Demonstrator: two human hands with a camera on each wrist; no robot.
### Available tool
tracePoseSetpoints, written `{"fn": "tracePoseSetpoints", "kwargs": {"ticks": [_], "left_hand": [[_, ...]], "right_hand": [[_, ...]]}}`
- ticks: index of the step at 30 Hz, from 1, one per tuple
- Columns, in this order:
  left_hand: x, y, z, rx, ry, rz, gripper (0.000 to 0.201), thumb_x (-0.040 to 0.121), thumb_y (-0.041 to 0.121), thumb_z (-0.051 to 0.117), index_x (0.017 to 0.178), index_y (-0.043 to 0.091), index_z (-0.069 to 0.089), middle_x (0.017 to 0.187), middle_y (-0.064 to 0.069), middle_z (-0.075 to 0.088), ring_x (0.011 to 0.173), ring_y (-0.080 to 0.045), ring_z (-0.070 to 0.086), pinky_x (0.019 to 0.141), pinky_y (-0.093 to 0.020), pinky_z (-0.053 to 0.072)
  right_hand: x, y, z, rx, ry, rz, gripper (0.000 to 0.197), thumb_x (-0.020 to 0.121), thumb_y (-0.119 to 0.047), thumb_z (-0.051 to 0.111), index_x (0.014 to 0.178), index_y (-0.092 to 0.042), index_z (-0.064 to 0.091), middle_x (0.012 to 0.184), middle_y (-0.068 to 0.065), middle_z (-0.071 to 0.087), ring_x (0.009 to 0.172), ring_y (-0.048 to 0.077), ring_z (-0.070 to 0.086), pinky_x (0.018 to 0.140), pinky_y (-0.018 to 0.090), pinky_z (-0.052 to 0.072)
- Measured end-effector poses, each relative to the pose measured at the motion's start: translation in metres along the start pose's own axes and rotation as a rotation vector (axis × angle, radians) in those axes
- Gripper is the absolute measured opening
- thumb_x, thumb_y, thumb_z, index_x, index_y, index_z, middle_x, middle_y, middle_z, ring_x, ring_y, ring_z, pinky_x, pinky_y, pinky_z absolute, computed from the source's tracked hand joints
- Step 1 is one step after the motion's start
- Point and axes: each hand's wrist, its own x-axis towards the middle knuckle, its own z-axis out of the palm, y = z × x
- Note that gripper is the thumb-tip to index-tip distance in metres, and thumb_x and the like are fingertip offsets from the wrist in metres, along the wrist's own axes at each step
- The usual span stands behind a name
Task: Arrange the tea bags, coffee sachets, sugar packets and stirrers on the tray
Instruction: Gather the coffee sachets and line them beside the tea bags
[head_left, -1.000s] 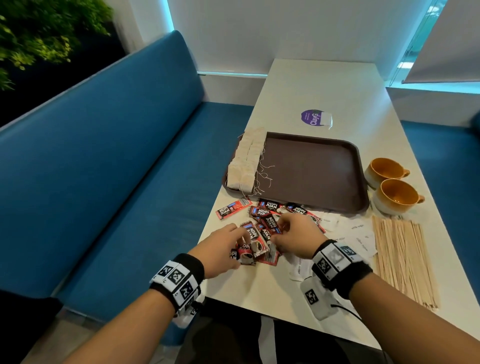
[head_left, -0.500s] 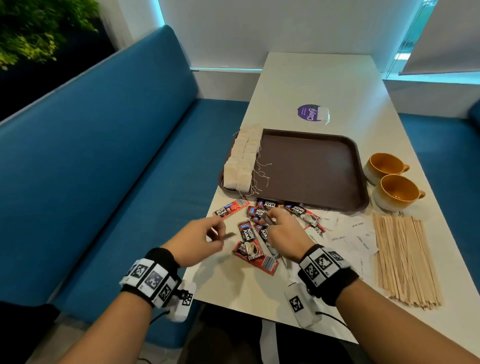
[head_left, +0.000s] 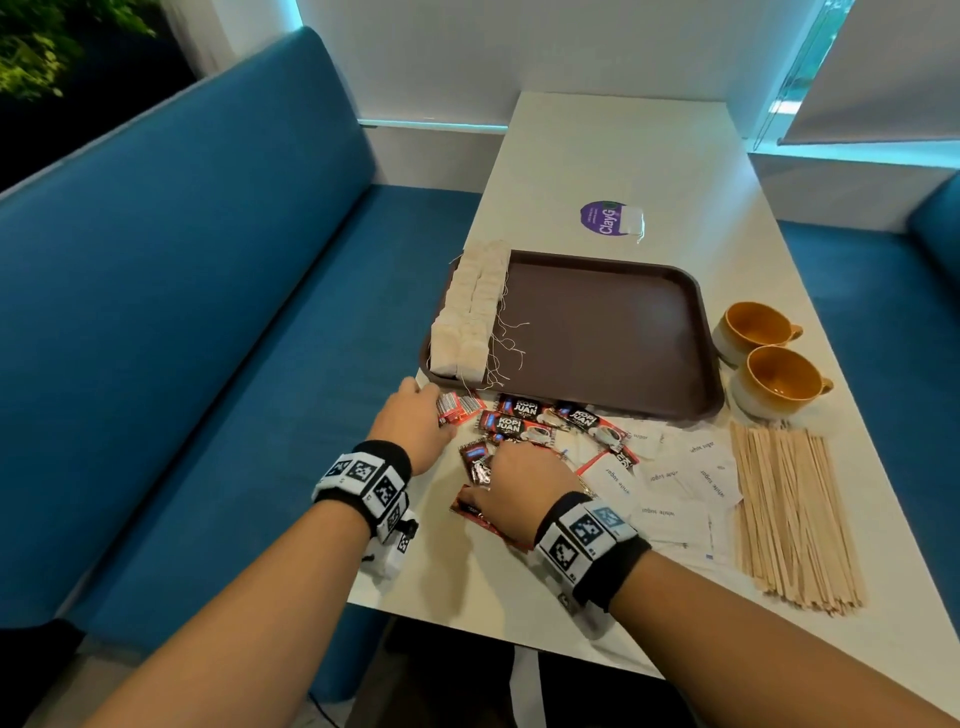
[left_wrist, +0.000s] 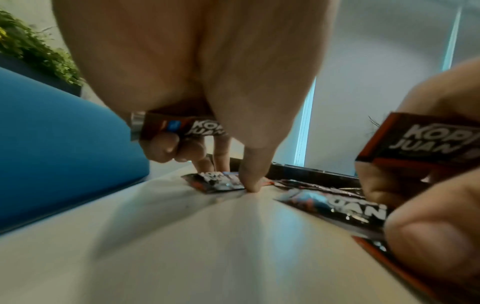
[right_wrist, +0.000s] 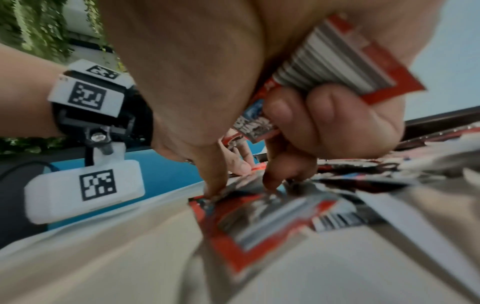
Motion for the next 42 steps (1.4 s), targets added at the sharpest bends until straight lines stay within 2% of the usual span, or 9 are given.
{"fn": "tracePoseSetpoints", "kwargs": {"ticks": [8,11,17,20,24,30,33,37,42], "left_hand": [[-0.016,-0.012,-0.009,-0.071,-0.122,-0.034,0.031,0.085,0.035,0.079,0.086,0.018,0.053,0.089,-0.002,0.059,0.089,-0.026,0.058,0.072,-0.036,0.047],[-0.029,-0.017,-0.016,-0.158,-0.179,-0.035,0.028,0.084,0.026,0.078,0.077,0.019,0.052,0.083,-0.005,0.065,0.080,-0.028,0.065,0.071,-0.040,0.057],[-0.049,-0.017,-0.020,-0.351,-0.211,0.008,0.018,0.087,0.015,0.058,0.083,0.019,0.041,0.088,-0.008,0.067,0.079,-0.027,0.058,0.072,-0.046,0.048],[-0.060,-0.001,-0.017,-0.411,-0.272,0.100,0.024,0.085,0.002,0.045,0.096,0.023,0.043,0.085,-0.002,0.068,0.077,-0.020,0.057,0.075,-0.040,0.049],[-0.069,0.031,-0.005,-0.259,-0.300,0.237,0.032,0.091,-0.004,0.042,0.113,0.018,0.048,0.101,-0.001,0.062,0.091,-0.022,0.058,0.083,-0.040,0.051],[-0.078,0.052,0.015,0.055,-0.302,0.383,0.033,0.087,0.025,0.063,0.114,0.036,0.050,0.119,0.004,0.064,0.108,-0.022,0.061,0.088,-0.044,0.055],[-0.078,0.051,0.021,0.127,-0.281,0.397,0.038,0.089,0.027,0.061,0.124,0.039,0.052,0.122,0.003,0.065,0.111,-0.025,0.061,0.088,-0.043,0.055],[-0.077,0.047,0.020,0.134,-0.212,0.419,0.026,0.090,0.034,0.067,0.114,0.034,0.056,0.117,0.006,0.064,0.111,-0.020,0.057,0.086,-0.039,0.052],[-0.071,0.040,0.013,0.054,-0.180,0.392,0.022,0.085,0.038,0.074,0.095,0.034,0.055,0.104,0.011,0.056,0.103,-0.017,0.056,0.083,-0.034,0.049]], "right_hand": [[0.002,0.011,-0.002,0.286,0.062,0.069,0.015,0.089,-0.027,0.063,0.087,-0.019,0.051,0.088,0.001,0.061,0.081,0.023,0.060,0.073,0.037,0.054],[-0.004,0.027,-0.010,0.547,0.112,0.107,0.022,0.092,-0.024,0.064,0.081,-0.019,0.046,0.079,0.000,0.059,0.070,0.020,0.055,0.061,0.032,0.045],[-0.037,0.074,-0.037,1.212,0.222,0.141,0.020,0.102,-0.002,0.047,0.114,-0.018,0.044,0.074,0.007,0.072,0.054,0.015,0.051,0.045,0.022,0.036],[-0.045,0.099,-0.043,1.129,0.247,0.119,0.043,0.098,0.011,0.041,0.122,-0.024,0.050,0.089,0.010,0.075,0.071,0.020,0.062,0.062,0.030,0.045],[-0.046,0.114,-0.049,0.848,0.215,0.140,0.029,0.087,0.017,0.042,0.097,-0.006,0.056,0.089,0.009,0.069,0.075,0.020,0.059,0.064,0.028,0.046],[-0.036,0.111,-0.041,0.368,0.072,0.038,0.025,0.086,-0.018,0.067,0.067,-0.010,0.053,0.063,0.005,0.052,0.062,0.019,0.048,0.058,0.031,0.035],[-0.030,0.110,-0.041,0.272,0.041,-0.025,0.040,0.099,-0.040,0.061,0.076,-0.007,0.066,0.065,0.001,0.059,0.060,0.013,0.052,0.060,0.029,0.041],[-0.025,0.119,-0.049,0.329,0.078,-0.058,0.018,0.105,-0.023,0.050,0.105,-0.028,0.067,0.096,-0.012,0.069,0.087,0.010,0.066,0.081,0.032,0.057],[-0.023,0.123,-0.052,0.248,-0.005,-0.138,0.025,0.090,-0.034,0.072,0.114,-0.038,0.067,0.105,-0.010,0.069,0.092,0.009,0.065,0.088,0.035,0.057]]}}
